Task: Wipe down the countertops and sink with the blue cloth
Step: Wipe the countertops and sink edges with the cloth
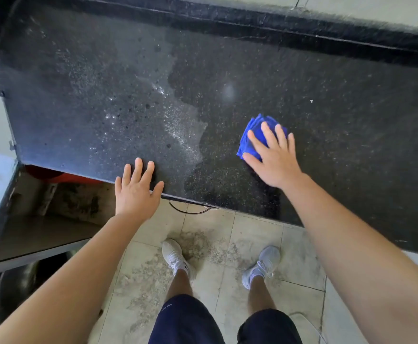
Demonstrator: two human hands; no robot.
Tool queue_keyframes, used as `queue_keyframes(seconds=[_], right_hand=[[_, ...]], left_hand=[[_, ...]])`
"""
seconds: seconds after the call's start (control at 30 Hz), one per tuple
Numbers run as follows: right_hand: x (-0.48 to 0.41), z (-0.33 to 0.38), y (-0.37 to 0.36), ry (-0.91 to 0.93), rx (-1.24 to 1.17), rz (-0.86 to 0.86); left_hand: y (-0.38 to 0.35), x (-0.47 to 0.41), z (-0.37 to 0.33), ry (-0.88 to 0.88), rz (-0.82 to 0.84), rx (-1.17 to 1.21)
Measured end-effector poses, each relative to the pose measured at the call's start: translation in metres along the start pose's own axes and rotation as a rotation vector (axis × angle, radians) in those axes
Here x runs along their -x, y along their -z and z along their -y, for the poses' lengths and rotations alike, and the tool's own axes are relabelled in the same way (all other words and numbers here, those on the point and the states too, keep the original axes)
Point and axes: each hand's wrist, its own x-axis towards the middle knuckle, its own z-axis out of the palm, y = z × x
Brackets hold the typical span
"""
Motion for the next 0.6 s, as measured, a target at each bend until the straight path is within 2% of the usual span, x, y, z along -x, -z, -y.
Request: queue_keyframes(seconds=[0.1,0.17,0.27,0.33,0.4,0.47,0.53,0.6], right_hand=[[-0.033,0.016,0.006,-0.094,-0.068,-0.027],[-0.036,0.051,-0.001,-0.080,-0.109,-0.077],[0.000,0.112,-0.023,0.179,-0.070,-0.162],[0.034,0.141,-0.036,0.327,-0.049,-0.144],[0.056,0.142,-0.043,0.411,-0.011,-0.060],[0.063,0.120,-0.043,0.487,-0.003,-0.044],[0.053,0.090,-0.035,0.418,-0.028,-0.057],[0.024,0.062,-0.026,0.221,-0.051,-0.054]], left_hand=[[-0.003,0.000,0.002,-0.019,0.000,0.009],[-0.003,0.001,0.002,-0.019,-0.003,0.019],[-0.005,0.003,0.002,-0.019,-0.016,0.053],[-0.006,0.003,0.003,-0.020,-0.027,0.065],[-0.007,0.004,0.004,-0.021,-0.029,0.071],[-0.008,0.005,0.004,-0.027,-0.037,0.067],[-0.009,0.004,0.005,-0.039,-0.039,0.067],[-0.009,0.004,0.007,-0.040,-0.036,0.067]])
